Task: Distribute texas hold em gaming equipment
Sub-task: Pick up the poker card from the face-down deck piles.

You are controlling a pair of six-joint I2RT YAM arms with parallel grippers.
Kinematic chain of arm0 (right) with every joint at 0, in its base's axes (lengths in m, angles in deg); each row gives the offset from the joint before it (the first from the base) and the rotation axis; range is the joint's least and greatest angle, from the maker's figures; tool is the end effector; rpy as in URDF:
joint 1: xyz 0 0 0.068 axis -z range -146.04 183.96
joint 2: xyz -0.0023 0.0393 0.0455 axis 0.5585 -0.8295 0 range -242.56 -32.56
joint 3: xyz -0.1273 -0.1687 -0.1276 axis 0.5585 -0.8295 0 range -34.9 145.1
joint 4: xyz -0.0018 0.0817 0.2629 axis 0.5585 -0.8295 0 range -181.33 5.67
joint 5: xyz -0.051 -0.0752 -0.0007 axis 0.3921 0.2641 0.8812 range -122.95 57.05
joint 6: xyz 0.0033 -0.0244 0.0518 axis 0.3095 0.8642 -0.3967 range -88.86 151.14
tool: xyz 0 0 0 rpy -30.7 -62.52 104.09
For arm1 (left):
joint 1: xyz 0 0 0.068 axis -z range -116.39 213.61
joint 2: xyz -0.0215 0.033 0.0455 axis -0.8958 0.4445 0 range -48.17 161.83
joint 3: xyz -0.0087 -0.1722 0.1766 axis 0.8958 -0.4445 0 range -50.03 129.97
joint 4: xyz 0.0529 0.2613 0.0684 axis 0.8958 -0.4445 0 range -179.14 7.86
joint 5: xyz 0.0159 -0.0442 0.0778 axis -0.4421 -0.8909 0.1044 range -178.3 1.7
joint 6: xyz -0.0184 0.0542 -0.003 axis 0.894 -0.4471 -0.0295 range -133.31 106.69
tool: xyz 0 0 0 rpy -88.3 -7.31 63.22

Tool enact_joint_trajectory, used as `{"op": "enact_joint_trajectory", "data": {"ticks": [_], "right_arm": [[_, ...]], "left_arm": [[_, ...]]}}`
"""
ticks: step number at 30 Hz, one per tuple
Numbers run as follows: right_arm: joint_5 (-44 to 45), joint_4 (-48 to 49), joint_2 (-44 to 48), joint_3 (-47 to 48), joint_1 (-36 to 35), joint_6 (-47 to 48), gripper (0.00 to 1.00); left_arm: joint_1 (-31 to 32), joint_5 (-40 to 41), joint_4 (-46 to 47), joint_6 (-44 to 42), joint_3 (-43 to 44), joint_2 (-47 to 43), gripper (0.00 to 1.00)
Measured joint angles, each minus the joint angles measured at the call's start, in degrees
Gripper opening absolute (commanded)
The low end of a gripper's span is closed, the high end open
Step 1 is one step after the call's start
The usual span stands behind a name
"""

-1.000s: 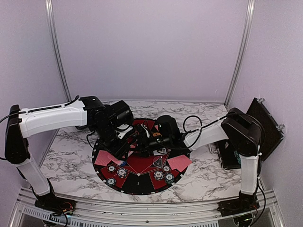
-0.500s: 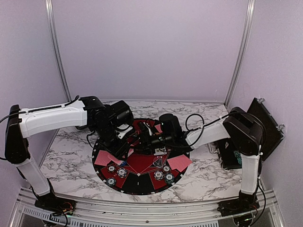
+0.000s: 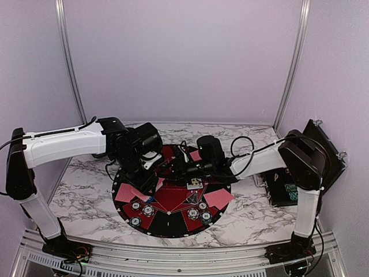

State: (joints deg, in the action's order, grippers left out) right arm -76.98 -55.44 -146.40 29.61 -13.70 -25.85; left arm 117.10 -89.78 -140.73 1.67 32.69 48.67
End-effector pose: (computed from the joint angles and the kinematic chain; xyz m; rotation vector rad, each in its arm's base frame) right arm 0.2670 0.3348 0.1364 -0.4520 2.3227 1.8151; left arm 0.2066 -0.2809 0.2343 0.9595 2.7296 -0.2785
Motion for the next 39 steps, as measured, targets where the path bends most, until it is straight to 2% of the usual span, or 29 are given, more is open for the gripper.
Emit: {"op": "enact_joint_trajectory", "data": {"ticks": [5,10,39], "right_arm": [[0.2,0.0,2.6,-0.9,0.5,0.0,0.50],[0.5,0.0,4.3,-2.3,0.7,-0.3,0.41],[-0.3,0.2,4.3,-3.3,-0.7,-1.8,0.23]], "left_arm": [[0.0,0.0,0.0,0.0,0.0,0.0,0.52],[0.0,0.0,0.0,0.0,0.0,0.0,0.52],[0.0,0.0,0.0,0.0,0.0,0.0,0.52]]}}
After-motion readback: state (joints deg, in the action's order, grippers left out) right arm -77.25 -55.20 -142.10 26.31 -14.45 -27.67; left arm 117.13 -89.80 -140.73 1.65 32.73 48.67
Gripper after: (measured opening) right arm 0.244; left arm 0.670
